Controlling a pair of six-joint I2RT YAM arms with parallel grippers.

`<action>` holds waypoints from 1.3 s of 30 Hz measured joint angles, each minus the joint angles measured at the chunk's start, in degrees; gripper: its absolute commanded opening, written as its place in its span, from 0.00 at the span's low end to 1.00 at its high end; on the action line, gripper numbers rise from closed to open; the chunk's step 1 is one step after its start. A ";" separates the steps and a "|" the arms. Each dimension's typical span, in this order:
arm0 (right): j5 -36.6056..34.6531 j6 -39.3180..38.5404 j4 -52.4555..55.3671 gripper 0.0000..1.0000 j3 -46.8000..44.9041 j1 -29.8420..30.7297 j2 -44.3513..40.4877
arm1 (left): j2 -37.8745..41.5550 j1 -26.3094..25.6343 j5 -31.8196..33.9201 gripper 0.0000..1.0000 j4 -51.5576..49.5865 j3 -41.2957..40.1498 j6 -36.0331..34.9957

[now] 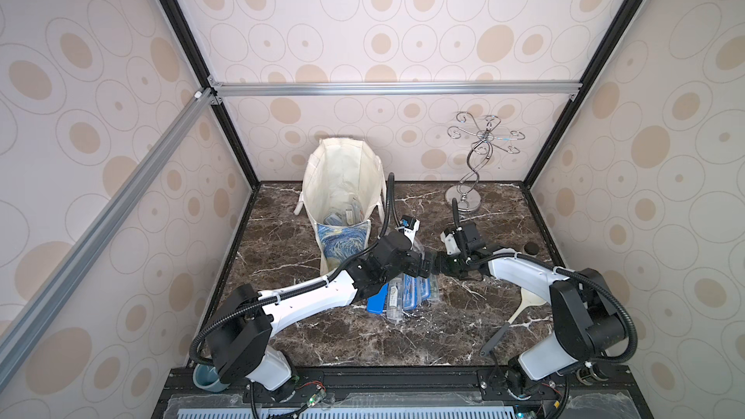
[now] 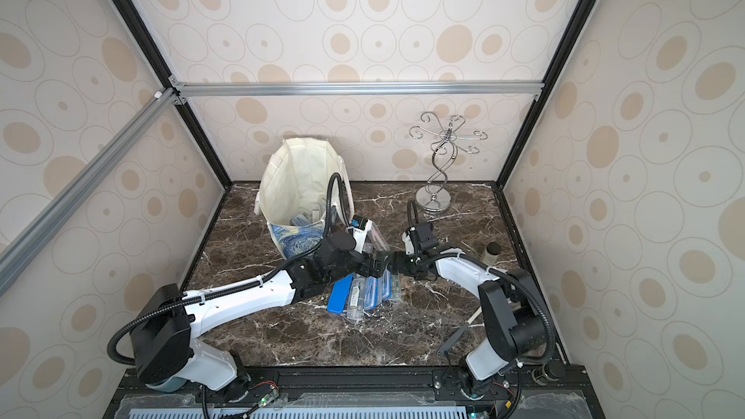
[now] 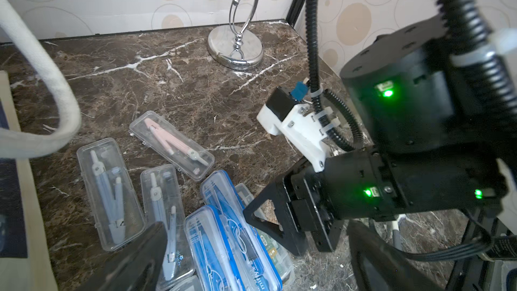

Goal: Put the compass set into the canvas bag
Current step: Pick up the compass set from the compass set.

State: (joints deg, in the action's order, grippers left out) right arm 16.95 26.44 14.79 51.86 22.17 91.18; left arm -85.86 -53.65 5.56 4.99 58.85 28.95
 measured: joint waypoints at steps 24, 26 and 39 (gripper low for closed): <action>5.03 1.66 -4.09 0.26 9.16 0.39 12.76 | 0.26 0.00 2.51 1.00 0.44 -1.73 1.16; 5.22 1.77 -4.13 0.23 9.16 0.37 12.76 | 0.15 0.00 2.54 1.00 0.37 -1.73 1.16; 5.20 2.03 -3.32 0.16 9.66 0.33 11.15 | -1.01 0.00 2.69 1.00 0.28 -1.73 1.14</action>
State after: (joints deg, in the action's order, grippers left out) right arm 22.15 28.47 11.46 61.52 22.50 102.32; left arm -86.87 -53.65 8.25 5.28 57.12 30.09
